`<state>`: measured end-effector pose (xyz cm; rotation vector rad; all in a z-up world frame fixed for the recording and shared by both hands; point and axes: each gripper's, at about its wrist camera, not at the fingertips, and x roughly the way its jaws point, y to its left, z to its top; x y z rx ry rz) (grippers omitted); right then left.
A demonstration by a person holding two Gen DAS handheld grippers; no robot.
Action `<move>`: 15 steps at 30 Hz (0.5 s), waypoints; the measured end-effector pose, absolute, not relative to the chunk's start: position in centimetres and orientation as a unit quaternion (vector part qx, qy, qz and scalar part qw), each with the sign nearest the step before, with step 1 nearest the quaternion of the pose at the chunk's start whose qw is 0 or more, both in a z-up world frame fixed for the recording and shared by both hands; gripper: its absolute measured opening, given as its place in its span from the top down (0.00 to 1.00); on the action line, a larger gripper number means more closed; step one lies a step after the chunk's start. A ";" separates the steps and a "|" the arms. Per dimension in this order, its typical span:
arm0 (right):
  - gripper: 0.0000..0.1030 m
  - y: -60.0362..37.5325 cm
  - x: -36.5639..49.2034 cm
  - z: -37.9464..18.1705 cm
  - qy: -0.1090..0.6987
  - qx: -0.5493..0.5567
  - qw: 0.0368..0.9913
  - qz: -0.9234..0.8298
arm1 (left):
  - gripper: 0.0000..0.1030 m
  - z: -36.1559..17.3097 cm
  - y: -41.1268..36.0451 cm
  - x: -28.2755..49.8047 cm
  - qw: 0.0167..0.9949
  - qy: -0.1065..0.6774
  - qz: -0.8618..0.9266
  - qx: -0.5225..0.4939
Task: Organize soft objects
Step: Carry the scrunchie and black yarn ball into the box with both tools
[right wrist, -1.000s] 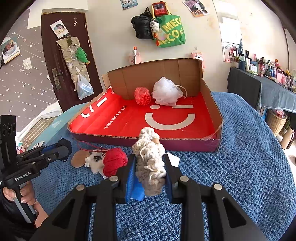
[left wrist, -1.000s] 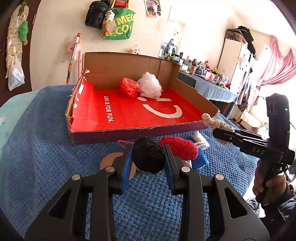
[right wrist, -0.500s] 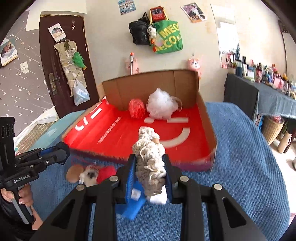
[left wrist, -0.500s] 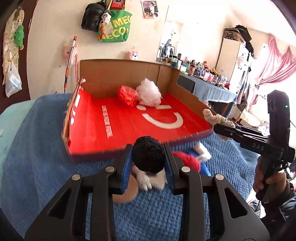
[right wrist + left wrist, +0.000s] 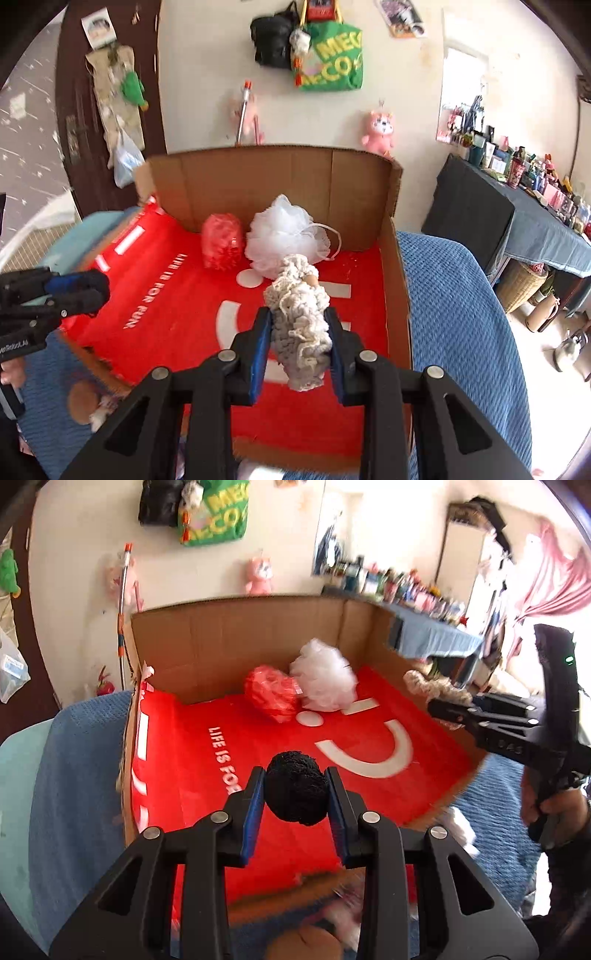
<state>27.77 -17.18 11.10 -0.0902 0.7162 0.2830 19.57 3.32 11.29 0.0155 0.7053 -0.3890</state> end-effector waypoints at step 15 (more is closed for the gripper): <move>0.70 -15.5 37.7 7.1 0.476 -0.099 0.870 0.080 | 0.71 7.6 2.8 31.8 0.868 0.474 -0.147 0.030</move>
